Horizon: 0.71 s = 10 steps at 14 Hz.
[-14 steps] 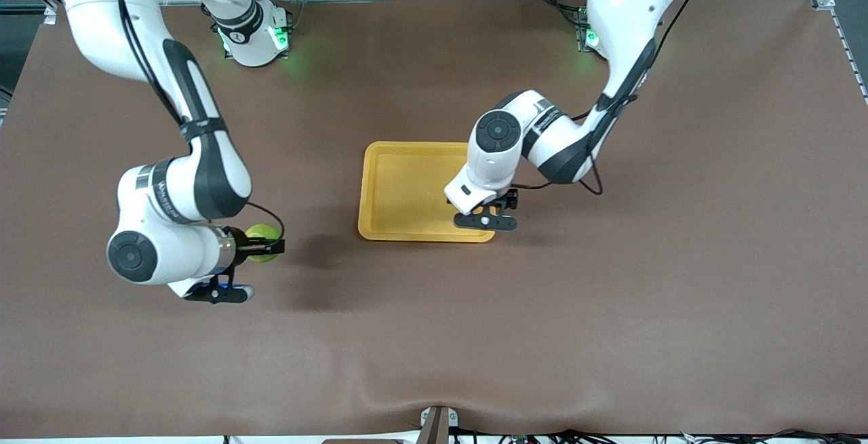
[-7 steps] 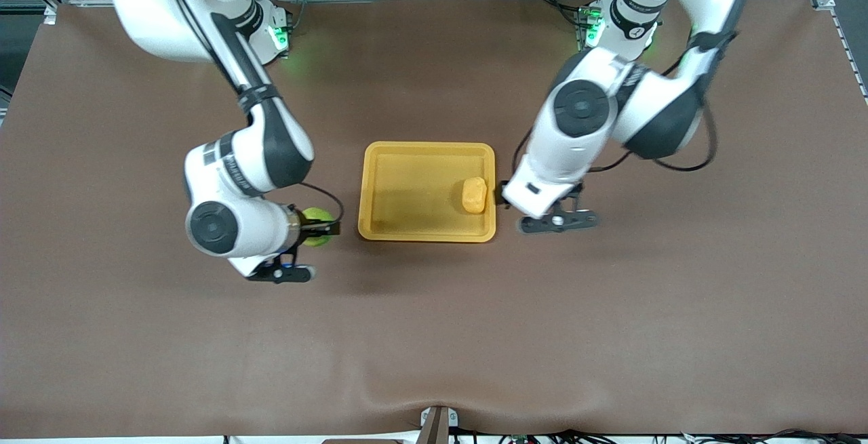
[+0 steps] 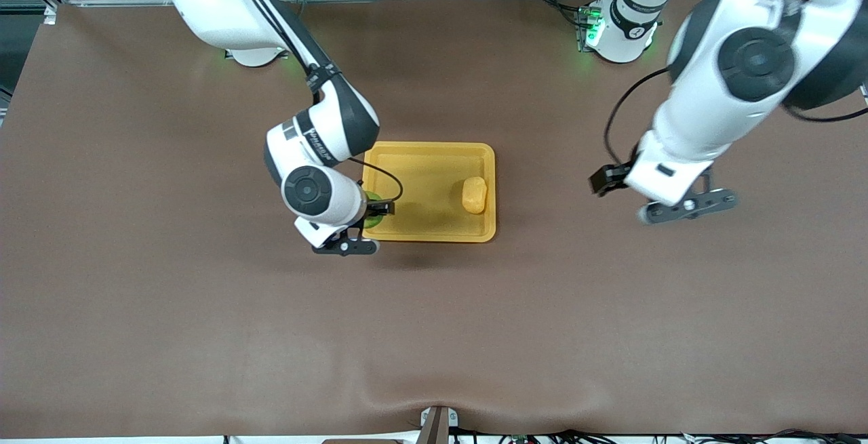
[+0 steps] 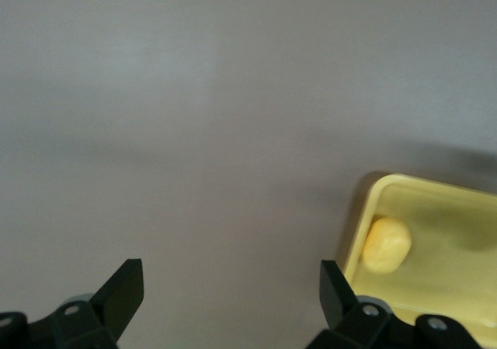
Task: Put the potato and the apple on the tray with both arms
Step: 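Open the left gripper over the tray while the right gripper lifts the apple, then lower the green apple onto the tray with the right gripper and release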
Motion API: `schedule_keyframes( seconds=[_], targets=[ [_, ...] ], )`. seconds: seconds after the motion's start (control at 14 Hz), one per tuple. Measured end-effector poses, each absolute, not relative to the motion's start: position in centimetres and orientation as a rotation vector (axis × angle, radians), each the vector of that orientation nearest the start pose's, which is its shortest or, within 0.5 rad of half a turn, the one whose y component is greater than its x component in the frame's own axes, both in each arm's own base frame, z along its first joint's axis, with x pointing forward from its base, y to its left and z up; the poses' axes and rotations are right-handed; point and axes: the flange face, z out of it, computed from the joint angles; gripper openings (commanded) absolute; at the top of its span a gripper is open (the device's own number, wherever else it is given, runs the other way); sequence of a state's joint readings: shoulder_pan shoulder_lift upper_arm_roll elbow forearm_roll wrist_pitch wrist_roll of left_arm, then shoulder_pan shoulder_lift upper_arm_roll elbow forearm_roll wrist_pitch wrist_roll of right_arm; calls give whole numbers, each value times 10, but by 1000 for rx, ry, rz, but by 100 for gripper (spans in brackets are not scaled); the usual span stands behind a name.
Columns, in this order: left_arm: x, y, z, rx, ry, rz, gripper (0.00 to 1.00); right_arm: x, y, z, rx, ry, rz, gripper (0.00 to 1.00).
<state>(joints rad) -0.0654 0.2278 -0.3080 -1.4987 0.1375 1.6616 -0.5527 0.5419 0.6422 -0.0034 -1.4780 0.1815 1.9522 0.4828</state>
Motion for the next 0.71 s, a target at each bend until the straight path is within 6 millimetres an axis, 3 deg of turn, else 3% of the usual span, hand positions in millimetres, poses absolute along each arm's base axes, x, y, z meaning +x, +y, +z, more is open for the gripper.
schedule_keyframes(
  seconds=[0.29, 0.71],
  targets=[
    [576, -180, 564, -3023, -258, 48, 100, 560, 382, 251, -3080, 29, 341, 0],
    [570, -144, 580, -3005, -221, 95, 100, 512, 411, 230, -3098, 22, 321, 0]
  ],
)
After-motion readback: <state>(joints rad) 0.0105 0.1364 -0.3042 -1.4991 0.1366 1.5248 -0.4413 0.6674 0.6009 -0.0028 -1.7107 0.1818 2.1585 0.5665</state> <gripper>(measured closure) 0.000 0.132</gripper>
